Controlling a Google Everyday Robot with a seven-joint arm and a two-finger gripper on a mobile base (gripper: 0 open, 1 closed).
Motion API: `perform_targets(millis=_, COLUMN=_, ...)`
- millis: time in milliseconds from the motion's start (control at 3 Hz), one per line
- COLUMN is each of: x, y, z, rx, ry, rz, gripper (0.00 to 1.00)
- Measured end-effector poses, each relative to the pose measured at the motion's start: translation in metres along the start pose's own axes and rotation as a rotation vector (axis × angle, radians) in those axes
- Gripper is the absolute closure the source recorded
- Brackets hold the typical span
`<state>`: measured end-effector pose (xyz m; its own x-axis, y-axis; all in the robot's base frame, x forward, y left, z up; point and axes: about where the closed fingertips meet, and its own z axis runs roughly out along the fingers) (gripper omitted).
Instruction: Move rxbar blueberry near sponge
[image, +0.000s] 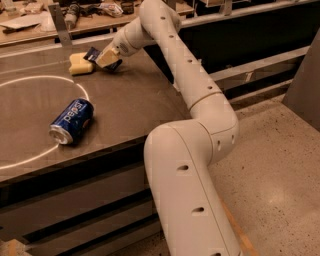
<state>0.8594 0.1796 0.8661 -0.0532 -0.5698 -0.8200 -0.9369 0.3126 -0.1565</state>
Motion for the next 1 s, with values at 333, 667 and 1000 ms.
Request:
perform_targets(millis=333, x=-0.009, y=0.007, z=0.000, rx=-0.029, ry=-0.028, rz=0.002, gripper=0.59)
perform_targets(millis=667, x=-0.018, y=0.021, z=0.005, rx=-0.077, ry=-0.052, rz=0.008, gripper=0.36)
perform_targets(millis=1000, x=-0.020, y=0.038, z=0.017, rx=-0.143, ry=-0.067, rz=0.027, gripper=0.13)
